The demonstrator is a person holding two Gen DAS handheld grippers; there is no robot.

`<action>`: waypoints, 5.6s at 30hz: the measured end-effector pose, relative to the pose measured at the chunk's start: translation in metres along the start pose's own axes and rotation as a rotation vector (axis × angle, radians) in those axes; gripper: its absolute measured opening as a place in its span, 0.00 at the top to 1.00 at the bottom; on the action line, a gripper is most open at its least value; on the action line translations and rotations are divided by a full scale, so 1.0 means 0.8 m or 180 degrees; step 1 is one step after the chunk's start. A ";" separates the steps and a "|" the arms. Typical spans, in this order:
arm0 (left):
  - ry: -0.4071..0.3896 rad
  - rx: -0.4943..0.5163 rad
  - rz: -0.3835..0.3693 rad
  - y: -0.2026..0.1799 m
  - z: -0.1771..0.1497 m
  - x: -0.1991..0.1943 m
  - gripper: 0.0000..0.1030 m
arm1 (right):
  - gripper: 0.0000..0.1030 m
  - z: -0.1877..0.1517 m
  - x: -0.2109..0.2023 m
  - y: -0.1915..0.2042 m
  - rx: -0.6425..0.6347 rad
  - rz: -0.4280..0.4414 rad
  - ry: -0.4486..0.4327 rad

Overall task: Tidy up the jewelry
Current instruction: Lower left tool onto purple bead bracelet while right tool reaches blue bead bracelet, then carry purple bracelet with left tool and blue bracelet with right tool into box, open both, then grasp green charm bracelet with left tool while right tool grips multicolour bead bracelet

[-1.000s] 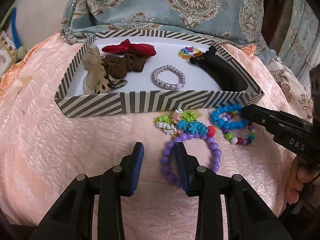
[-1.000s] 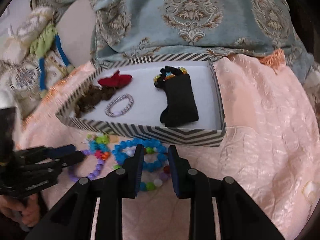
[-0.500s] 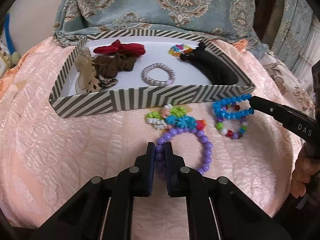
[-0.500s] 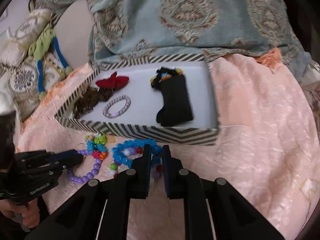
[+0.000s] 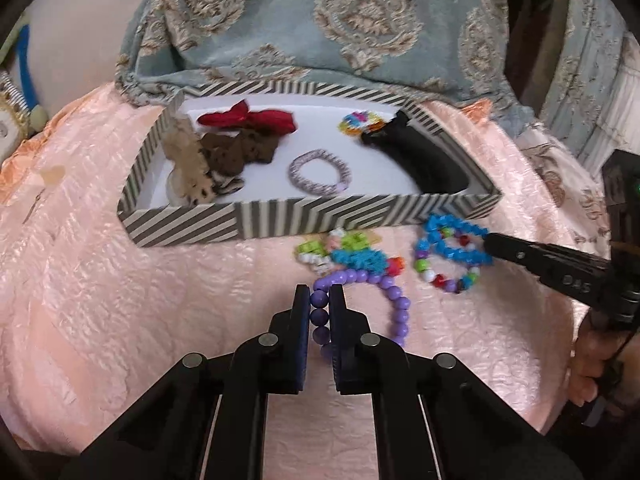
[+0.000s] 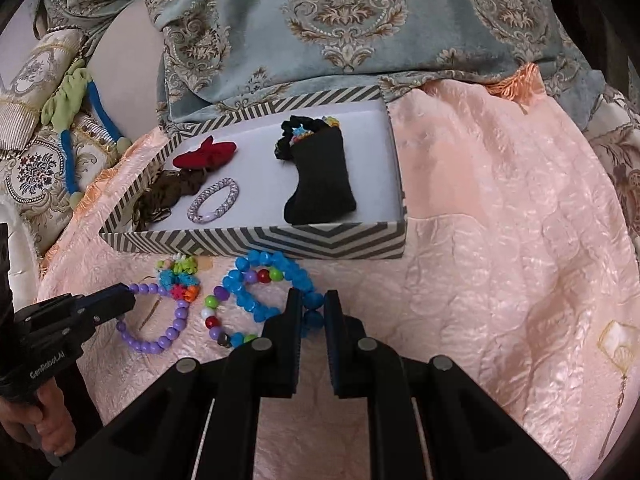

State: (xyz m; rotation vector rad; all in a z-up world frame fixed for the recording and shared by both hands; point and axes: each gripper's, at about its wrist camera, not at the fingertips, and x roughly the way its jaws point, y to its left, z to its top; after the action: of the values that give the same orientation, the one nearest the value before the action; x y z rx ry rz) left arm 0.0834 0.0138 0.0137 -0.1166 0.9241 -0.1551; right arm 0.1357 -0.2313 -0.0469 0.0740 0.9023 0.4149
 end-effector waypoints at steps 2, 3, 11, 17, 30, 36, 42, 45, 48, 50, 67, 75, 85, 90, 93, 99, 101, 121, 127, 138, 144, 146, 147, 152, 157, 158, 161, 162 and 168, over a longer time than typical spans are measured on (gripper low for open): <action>0.0015 0.0009 0.0064 0.000 -0.002 0.003 1.00 | 0.89 -0.001 0.001 0.002 -0.0018 -0.0005 0.0013; 0.0011 0.0018 0.0077 0.000 -0.002 0.003 1.00 | 0.89 -0.001 0.001 0.002 -0.0032 -0.0006 0.0013; -0.0011 0.0088 0.0144 -0.004 -0.005 0.003 1.00 | 0.89 -0.003 0.001 0.008 -0.0088 -0.0045 0.0019; -0.0020 0.0105 0.0170 -0.005 -0.005 0.002 1.00 | 0.89 -0.003 0.000 0.010 -0.0123 -0.0083 -0.0012; 0.0001 0.0111 0.0192 -0.005 -0.006 0.003 1.00 | 0.89 0.000 -0.013 0.016 -0.0180 -0.0037 -0.0162; -0.0011 0.0134 0.0219 -0.006 -0.006 -0.001 1.00 | 0.89 0.005 -0.037 0.034 -0.0340 0.0085 -0.0427; -0.0018 0.0126 0.0236 -0.006 -0.005 -0.002 1.00 | 0.89 0.006 -0.041 0.032 -0.0334 0.0088 -0.0455; -0.0036 0.0108 0.0227 -0.005 -0.003 -0.005 1.00 | 0.89 0.007 -0.041 0.031 -0.0327 0.0082 -0.0461; -0.0089 0.0049 0.0191 0.000 0.002 -0.015 1.00 | 0.89 0.006 -0.043 0.031 -0.0326 0.0092 -0.0488; -0.0128 0.0004 0.0168 0.004 0.005 -0.023 1.00 | 0.89 0.006 -0.046 0.032 -0.0338 0.0119 -0.0520; -0.0462 -0.0134 -0.0015 0.013 0.083 -0.097 1.00 | 0.89 0.056 -0.106 0.060 -0.0492 0.0304 -0.0992; -0.0533 0.0162 0.0094 -0.022 0.167 -0.062 1.00 | 0.89 0.113 -0.050 0.078 -0.0545 0.0277 -0.0659; -0.0261 -0.0232 -0.0253 -0.013 0.235 0.052 1.00 | 0.89 0.115 0.020 0.057 -0.0197 0.0617 -0.0329; 0.0178 -0.0335 -0.0127 0.007 0.225 0.137 1.00 | 0.89 0.118 0.042 0.058 -0.0137 0.0872 -0.0185; 0.0374 -0.0316 0.0066 0.017 0.214 0.164 1.00 | 0.89 0.114 0.074 0.053 -0.0073 0.0683 0.0000; 0.0386 -0.0280 0.0188 0.022 0.208 0.166 1.00 | 0.89 0.108 0.100 0.047 -0.0139 0.0310 0.0100; 0.0420 -0.0253 0.0196 0.021 0.207 0.167 1.00 | 0.89 0.108 0.099 0.049 -0.0148 0.0335 0.0080; -0.0007 -0.0393 0.0143 0.045 0.142 0.031 0.88 | 0.76 0.077 -0.002 0.043 -0.0355 0.0325 -0.0501; 0.0041 -0.0405 0.0013 0.038 0.066 0.001 0.87 | 0.76 0.033 -0.041 0.021 -0.0210 0.0191 -0.0556; 0.0372 -0.0301 -0.0019 -0.005 0.040 0.058 0.87 | 0.76 0.000 -0.009 0.005 0.0038 0.0003 -0.0084; 0.0381 -0.0072 0.0030 -0.015 0.031 0.056 0.93 | 0.76 -0.001 -0.001 0.003 0.0068 0.0041 0.0003; 0.0381 0.0019 0.0007 -0.021 0.026 0.050 0.98 | 0.76 -0.001 0.000 0.004 0.0067 0.0062 0.0016; 0.0385 0.0068 -0.0045 -0.025 0.024 0.046 0.99 | 0.76 -0.001 0.000 0.005 0.0060 0.0084 0.0008; 0.0324 0.0062 -0.0056 -0.029 0.021 0.032 1.00 | 0.76 0.002 0.021 0.015 -0.0082 0.0095 0.0144; 0.0328 0.0025 0.0122 -0.022 0.023 0.031 1.00 | 0.73 0.000 0.041 0.038 -0.0493 -0.0076 0.0143; 0.0342 0.0005 0.0154 -0.020 0.023 0.032 1.00 | 0.73 -0.002 0.042 0.043 -0.0586 -0.0136 0.0128; 0.0358 -0.0025 0.0206 -0.016 0.022 0.033 1.00 | 0.78 -0.003 0.041 0.044 -0.0653 -0.0200 0.0111; 0.0355 -0.0028 0.0212 -0.016 0.022 0.032 1.00 | 0.81 -0.003 0.040 0.044 -0.0661 -0.0230 0.0102; 0.0336 -0.0065 0.0230 -0.010 0.022 0.026 1.00 | 0.91 -0.007 0.001 0.041 -0.0490 -0.0084 -0.0156</action>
State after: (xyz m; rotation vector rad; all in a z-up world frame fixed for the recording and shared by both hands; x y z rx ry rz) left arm 0.1091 0.0027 0.0093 -0.0944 1.0338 -0.0856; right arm 0.1209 -0.2014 -0.0432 -0.0687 0.8198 0.4549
